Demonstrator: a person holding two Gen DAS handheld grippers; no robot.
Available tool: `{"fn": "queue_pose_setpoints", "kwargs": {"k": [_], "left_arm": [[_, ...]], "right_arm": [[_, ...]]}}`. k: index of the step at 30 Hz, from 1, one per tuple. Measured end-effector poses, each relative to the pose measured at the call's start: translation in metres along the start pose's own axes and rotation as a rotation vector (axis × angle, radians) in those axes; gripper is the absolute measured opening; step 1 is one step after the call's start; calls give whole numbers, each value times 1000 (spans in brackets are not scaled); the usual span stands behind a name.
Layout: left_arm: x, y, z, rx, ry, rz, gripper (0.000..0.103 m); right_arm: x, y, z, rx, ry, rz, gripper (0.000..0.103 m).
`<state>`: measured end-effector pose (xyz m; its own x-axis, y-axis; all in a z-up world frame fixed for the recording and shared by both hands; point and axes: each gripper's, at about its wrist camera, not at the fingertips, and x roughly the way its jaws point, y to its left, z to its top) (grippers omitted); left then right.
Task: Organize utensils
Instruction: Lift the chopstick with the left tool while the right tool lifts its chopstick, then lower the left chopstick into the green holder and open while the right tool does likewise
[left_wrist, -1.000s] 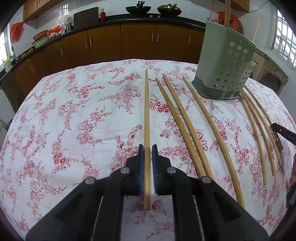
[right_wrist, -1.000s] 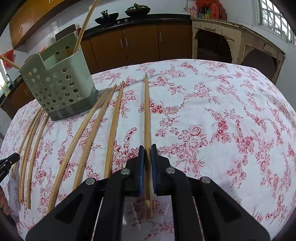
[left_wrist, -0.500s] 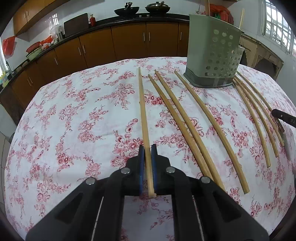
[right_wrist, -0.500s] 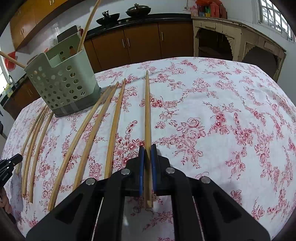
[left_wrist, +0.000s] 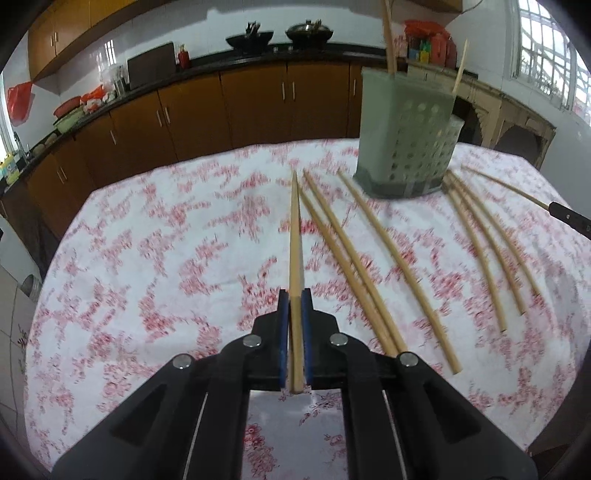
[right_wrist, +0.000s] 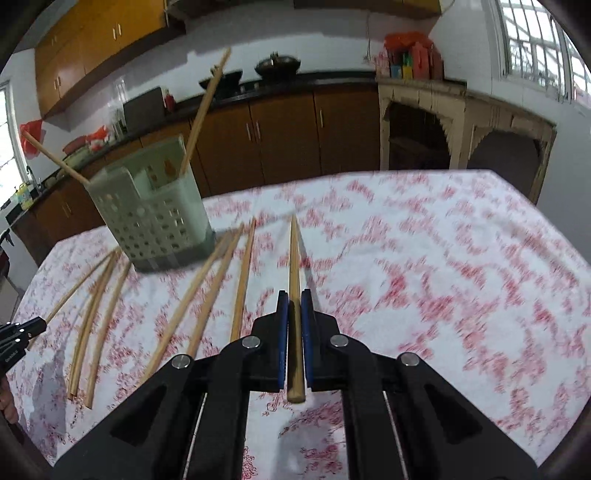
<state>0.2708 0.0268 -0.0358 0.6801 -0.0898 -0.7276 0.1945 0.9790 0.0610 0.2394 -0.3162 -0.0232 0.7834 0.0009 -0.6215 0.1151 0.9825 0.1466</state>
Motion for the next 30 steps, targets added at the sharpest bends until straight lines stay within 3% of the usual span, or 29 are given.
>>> {"fn": "queue_pose_setpoints", "kwargs": {"k": [16, 22, 30], "left_arm": [[-91, 6, 56, -13, -292, -38, 8], [-104, 11, 72, -49, -333, -33, 8], [-110, 10, 78, -55, -345, -20, 8]], "right_arm": [[-62, 7, 48, -25, -209, 45, 8], [-76, 14, 66, -8, -249, 101, 8], [-77, 20, 74, -7, -248, 114, 8]]}}
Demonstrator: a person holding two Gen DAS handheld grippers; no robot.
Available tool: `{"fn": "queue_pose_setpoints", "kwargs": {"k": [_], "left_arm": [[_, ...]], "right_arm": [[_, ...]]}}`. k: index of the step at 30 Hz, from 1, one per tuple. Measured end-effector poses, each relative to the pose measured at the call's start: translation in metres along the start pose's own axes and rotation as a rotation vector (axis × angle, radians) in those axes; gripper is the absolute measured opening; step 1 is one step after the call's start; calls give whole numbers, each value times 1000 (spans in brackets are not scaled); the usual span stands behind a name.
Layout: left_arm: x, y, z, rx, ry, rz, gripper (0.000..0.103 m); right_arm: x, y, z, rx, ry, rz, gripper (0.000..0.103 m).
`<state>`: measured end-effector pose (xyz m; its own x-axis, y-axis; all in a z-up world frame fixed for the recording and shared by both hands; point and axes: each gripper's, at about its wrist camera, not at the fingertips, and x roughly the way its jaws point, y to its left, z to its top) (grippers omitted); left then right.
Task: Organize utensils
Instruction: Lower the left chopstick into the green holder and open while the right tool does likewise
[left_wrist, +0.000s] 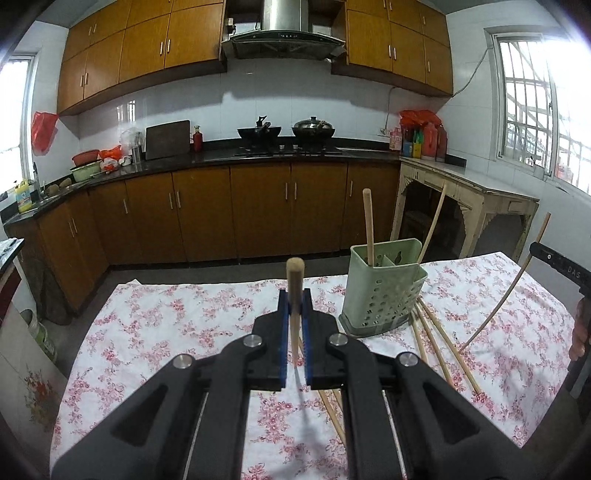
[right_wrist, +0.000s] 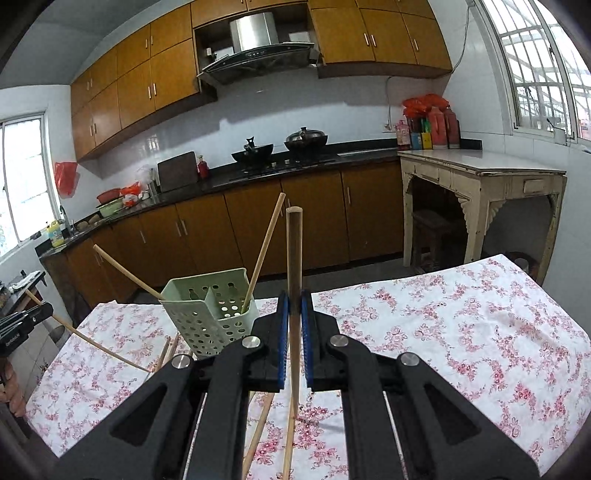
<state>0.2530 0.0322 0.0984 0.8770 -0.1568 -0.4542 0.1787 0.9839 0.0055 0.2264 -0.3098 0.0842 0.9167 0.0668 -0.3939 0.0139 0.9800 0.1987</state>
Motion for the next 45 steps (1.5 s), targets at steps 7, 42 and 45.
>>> {"fn": "queue_pose_setpoints", "kwargs": {"k": [7, 42, 45], "left_arm": [[-19, -6, 18, 1, -26, -36, 8], [71, -89, 134, -119, -184, -28, 8], [78, -82, 130, -119, -163, -27, 8]], "right_arm": [[-10, 2, 20, 6, -19, 11, 8], [77, 60, 67, 21, -113, 98, 8], [84, 61, 61, 25, -79, 101, 8]]}}
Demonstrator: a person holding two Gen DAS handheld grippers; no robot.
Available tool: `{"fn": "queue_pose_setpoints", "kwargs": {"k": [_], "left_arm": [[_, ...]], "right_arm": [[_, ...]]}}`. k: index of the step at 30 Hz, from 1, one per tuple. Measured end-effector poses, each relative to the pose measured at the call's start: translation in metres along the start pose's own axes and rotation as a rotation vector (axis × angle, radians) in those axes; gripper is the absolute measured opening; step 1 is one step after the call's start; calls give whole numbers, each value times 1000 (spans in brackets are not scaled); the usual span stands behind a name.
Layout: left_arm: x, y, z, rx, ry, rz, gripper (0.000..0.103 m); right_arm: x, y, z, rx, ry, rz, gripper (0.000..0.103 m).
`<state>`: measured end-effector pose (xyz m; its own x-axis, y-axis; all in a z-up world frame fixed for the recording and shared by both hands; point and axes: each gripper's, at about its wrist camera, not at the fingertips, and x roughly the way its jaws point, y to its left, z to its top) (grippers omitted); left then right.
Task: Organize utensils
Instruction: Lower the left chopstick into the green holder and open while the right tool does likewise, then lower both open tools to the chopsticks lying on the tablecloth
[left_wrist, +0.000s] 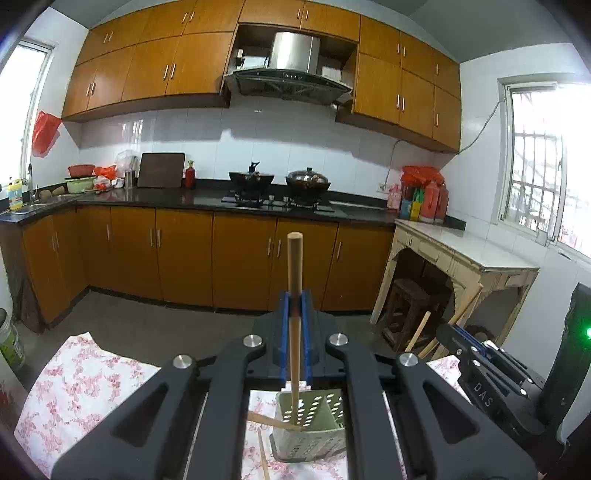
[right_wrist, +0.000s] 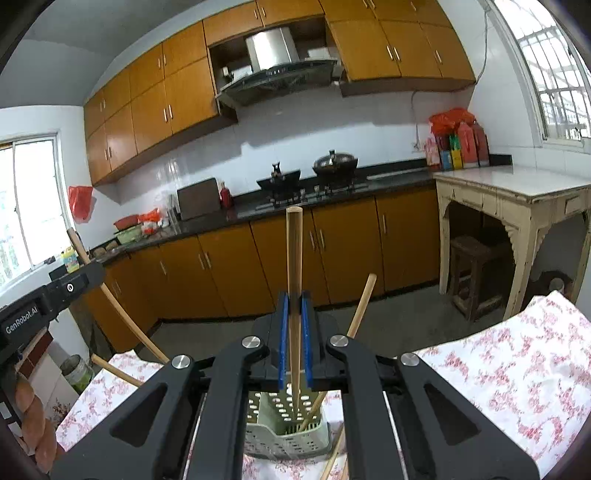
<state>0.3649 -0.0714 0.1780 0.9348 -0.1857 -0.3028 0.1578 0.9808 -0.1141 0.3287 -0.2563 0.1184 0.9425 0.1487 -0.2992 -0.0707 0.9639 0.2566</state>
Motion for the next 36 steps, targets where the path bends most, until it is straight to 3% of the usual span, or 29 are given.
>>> {"fn": "queue_pose_setpoints", "kwargs": {"k": [4, 5, 6, 8, 15, 24, 30, 36], "left_arm": [[6, 6, -6, 1, 40, -1, 8], [6, 8, -8, -4, 43, 5, 9], [5, 10, -9, -5, 45, 4, 13], [1, 13, -9, -8, 45, 13, 20], [-22, 24, -5, -25, 25, 43, 29], [-81, 43, -20, -24, -1, 74, 37], [-108, 60, -69, -15, 58, 70, 38], [-95, 69, -134, 24, 167, 108, 43]], "right_arm": [[9, 0, -6, 19, 64, 24, 8], [10, 0, -7, 19, 76, 22, 13], [10, 0, -7, 16, 87, 13, 30], [5, -1, -8, 20, 77, -7, 51], [-16, 0, 1, 12, 42, -28, 51], [-70, -11, 4, 5, 12, -68, 51], [-86, -44, -36, 21, 97, -125, 51], [-66, -75, -100, 72, 250, -163, 51]]}}
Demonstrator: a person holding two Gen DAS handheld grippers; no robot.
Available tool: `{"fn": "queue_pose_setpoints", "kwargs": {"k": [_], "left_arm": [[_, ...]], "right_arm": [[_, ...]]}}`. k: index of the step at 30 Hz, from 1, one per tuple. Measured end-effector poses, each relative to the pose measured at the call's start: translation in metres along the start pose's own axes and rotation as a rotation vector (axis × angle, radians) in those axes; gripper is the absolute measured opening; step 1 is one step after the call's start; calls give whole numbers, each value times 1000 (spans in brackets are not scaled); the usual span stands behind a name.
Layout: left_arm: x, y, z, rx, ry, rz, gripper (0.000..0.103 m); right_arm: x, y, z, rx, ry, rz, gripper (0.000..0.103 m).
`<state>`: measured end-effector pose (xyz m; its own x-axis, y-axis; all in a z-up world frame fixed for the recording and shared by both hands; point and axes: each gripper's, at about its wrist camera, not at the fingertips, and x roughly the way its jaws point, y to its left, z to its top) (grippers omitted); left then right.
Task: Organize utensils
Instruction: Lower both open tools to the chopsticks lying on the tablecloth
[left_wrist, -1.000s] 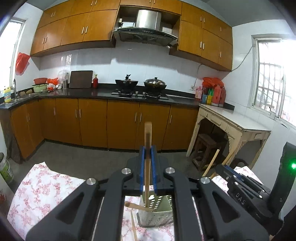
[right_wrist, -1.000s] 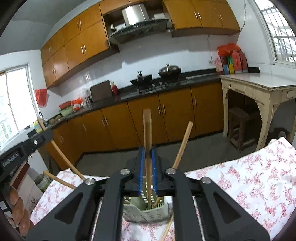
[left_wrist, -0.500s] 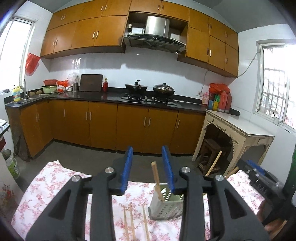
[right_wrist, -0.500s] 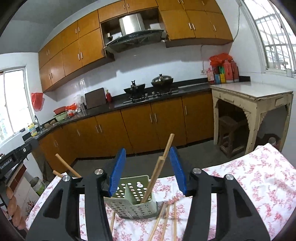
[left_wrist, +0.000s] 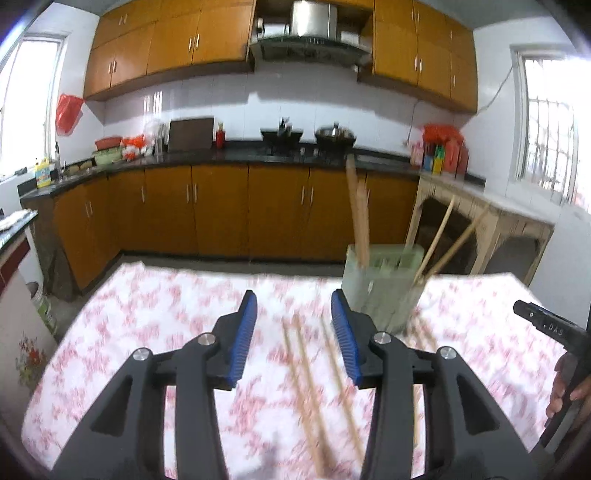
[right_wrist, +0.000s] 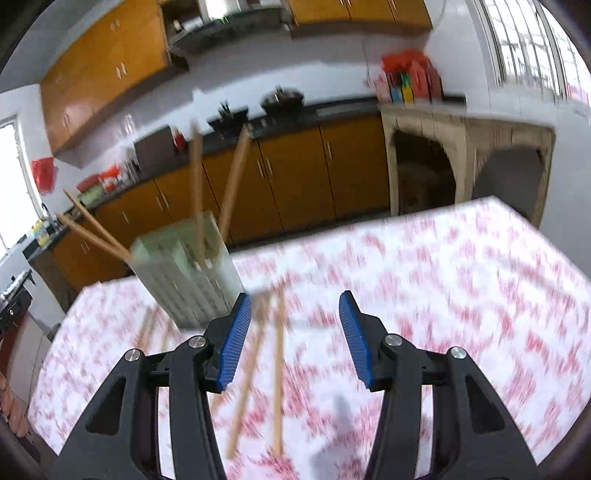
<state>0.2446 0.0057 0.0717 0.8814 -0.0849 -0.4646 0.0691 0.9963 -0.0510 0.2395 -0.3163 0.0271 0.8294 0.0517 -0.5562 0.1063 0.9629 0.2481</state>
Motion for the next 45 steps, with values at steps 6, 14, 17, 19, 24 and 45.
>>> {"fn": "queue_pose_setpoints", "kwargs": {"k": [6, 14, 17, 19, 24, 45], "left_arm": [[39, 12, -47, -8, 136, 28, 43], [61, 26, -81, -49, 241, 5, 43], [64, 25, -86, -42, 257, -8, 43], [66, 22, -89, -35, 270, -20, 43], [74, 13, -95, -23, 308, -43, 40], [101, -11, -118, 59, 411, -7, 9]], "right_arm": [[43, 3, -47, -14, 153, 25, 47], [71, 24, -86, -114, 269, 0, 34], [74, 24, -91, -148, 268, -40, 19], [73, 23, -91, -159, 267, -60, 8], [76, 5, -81, -90, 255, -116, 7], [80, -1, -77, -90, 255, -134, 7]]}}
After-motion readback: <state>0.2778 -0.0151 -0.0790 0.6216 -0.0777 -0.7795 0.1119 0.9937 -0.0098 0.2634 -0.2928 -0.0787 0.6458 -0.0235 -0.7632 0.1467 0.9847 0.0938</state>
